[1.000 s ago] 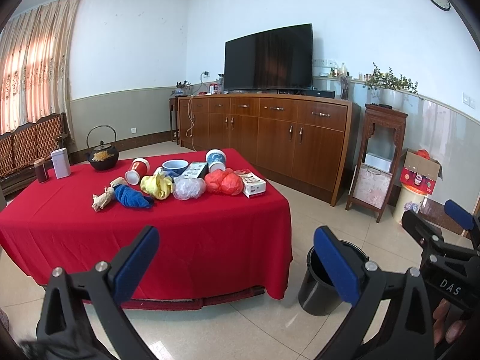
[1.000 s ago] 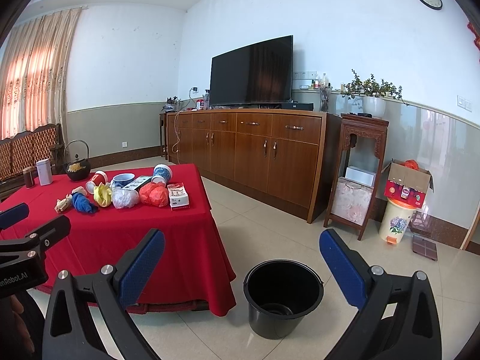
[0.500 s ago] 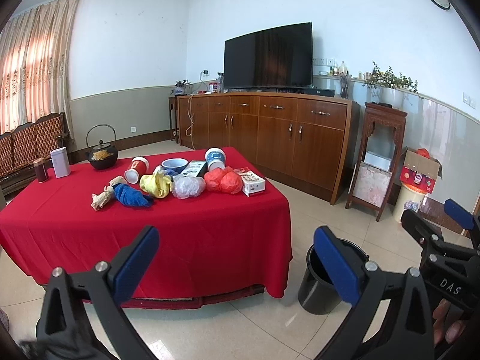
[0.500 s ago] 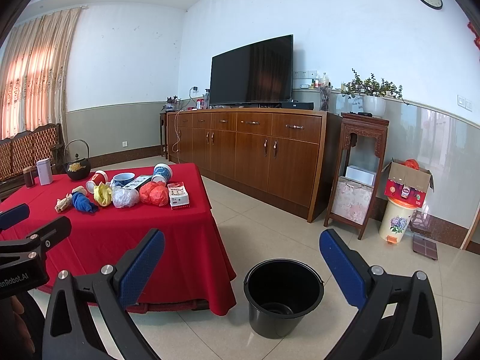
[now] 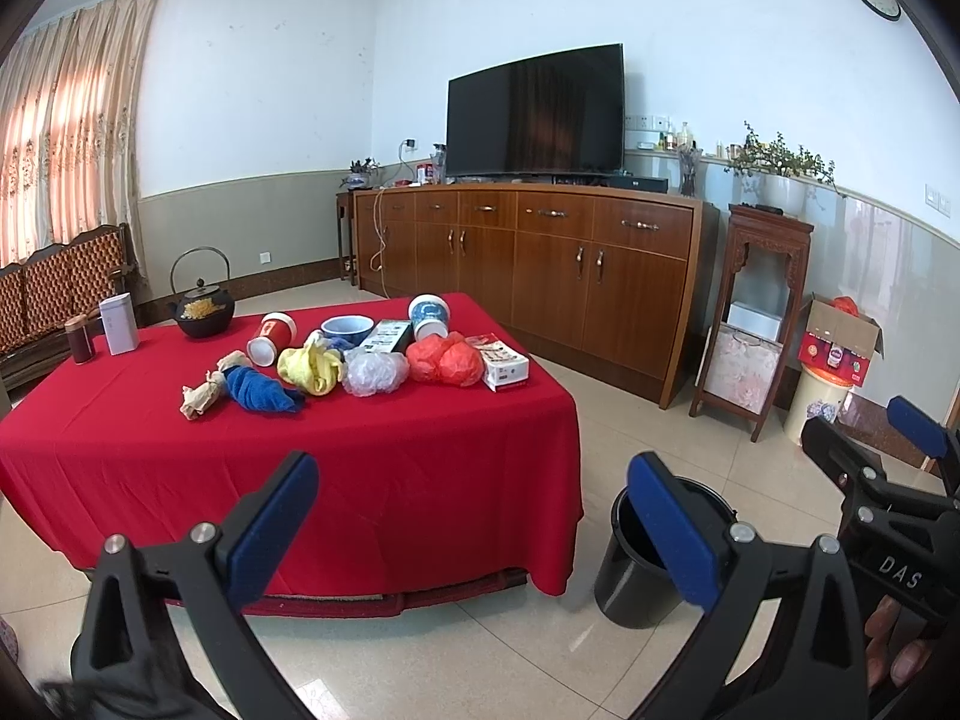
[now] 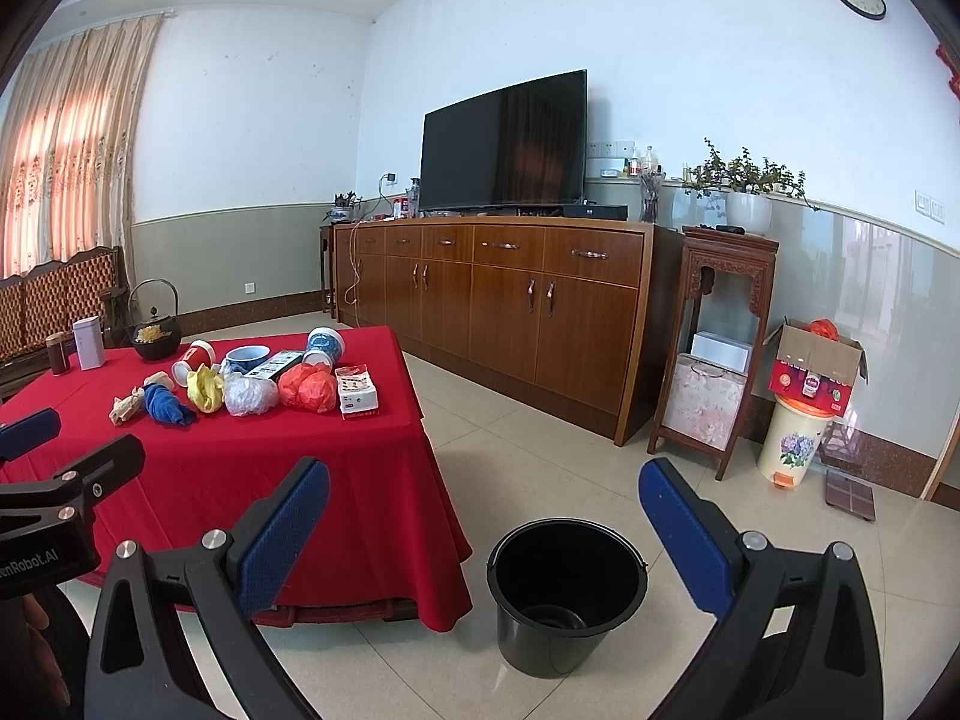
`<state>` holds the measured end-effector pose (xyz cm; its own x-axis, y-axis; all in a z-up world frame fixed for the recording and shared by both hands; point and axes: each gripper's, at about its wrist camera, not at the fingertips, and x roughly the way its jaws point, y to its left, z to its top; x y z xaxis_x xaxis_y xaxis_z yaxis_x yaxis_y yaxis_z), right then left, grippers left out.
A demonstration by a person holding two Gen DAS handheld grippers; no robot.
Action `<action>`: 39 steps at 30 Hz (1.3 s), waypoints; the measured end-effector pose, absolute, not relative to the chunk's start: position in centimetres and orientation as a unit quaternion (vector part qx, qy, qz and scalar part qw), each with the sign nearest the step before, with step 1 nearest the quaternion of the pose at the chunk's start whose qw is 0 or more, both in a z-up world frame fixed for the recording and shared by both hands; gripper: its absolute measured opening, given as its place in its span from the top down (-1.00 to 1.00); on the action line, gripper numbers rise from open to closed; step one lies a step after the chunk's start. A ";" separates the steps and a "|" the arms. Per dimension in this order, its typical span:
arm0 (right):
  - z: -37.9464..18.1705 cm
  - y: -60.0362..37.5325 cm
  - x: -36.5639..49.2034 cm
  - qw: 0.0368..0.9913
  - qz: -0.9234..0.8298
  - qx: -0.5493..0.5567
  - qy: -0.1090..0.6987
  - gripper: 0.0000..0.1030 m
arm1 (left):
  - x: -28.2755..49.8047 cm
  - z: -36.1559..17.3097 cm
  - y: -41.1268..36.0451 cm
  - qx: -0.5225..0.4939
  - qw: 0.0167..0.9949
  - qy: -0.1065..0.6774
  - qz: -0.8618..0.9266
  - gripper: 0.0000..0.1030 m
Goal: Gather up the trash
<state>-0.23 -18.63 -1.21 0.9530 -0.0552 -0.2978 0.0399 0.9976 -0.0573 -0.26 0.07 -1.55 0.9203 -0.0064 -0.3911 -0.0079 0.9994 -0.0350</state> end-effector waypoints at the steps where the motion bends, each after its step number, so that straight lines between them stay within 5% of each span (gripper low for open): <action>1: -1.2 -18.7 -0.3 0.988 -0.024 -0.025 0.151 -1.00 | -0.3 -1.5 0.1 -0.018 0.980 0.199 0.000 -1.00; 39: -2.6 -16.5 6.0 0.972 0.075 -0.045 0.216 -1.00 | 2.6 -1.6 4.8 -0.045 0.976 0.207 0.052 -1.00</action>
